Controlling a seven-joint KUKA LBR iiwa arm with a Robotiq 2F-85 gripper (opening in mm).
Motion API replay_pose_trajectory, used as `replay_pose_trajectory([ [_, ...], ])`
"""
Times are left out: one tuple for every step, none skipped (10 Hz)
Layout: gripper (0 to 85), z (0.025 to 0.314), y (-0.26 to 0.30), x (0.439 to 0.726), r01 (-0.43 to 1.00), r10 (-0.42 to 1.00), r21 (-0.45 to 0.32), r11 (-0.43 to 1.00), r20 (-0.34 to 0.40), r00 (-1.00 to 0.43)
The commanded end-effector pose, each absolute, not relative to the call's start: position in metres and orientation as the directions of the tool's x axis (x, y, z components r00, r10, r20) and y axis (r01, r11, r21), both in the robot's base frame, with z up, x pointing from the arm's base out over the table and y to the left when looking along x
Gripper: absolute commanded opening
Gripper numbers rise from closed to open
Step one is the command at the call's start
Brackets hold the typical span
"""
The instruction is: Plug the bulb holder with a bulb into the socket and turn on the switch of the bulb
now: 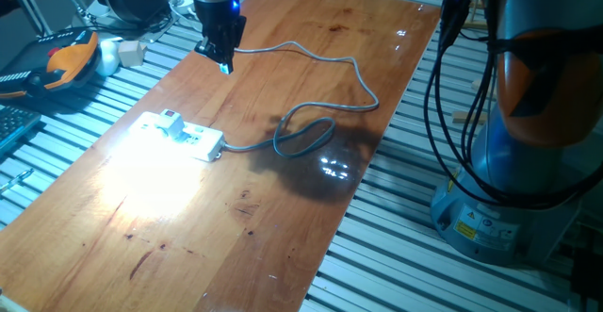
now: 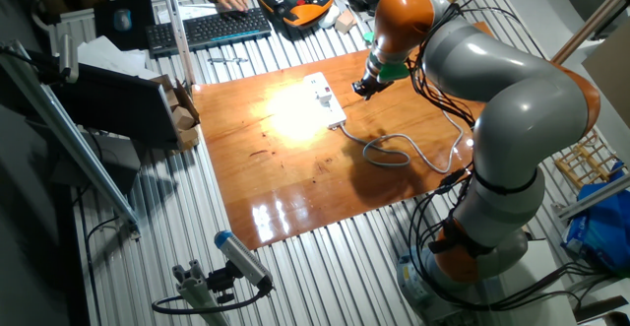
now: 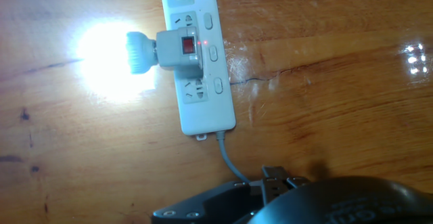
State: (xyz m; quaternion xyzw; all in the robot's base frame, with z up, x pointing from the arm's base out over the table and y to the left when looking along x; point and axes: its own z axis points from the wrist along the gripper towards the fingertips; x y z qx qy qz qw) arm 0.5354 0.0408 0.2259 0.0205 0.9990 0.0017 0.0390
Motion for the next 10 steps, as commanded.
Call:
replay_pose_trajectory([
  [0.0,0.2256,0.0409,0.5353,0.041,0.041,0.006,0.999,-0.077,-0.996],
  [0.0,0.2253,0.0415,0.5349,0.041,0.041,0.006,0.999,-0.075,-0.996],
  [0.0,0.2253,0.0420,0.5348,0.042,0.043,0.008,0.999,-0.075,-0.996],
  [0.0,0.2257,0.0424,0.5350,0.042,0.043,0.008,0.999,-0.075,-0.996],
  [0.0,0.2259,0.0428,0.5351,0.044,0.044,0.008,0.999,-0.071,-0.997],
  [0.0,0.2259,0.0430,0.5349,0.044,0.044,0.011,0.999,-0.067,-0.997],
  [0.0,0.2259,0.0434,0.5346,0.045,0.046,0.009,0.999,-0.067,-0.997],
  [0.0,0.2259,0.0436,0.5350,0.047,0.047,0.008,0.999,-0.068,-0.997],
  [0.0,0.2257,0.0440,0.5348,0.047,0.047,0.010,0.999,-0.067,-0.997],
  [0.0,0.2252,0.0451,0.5342,0.050,0.051,0.011,0.999,-0.066,-0.997],
])
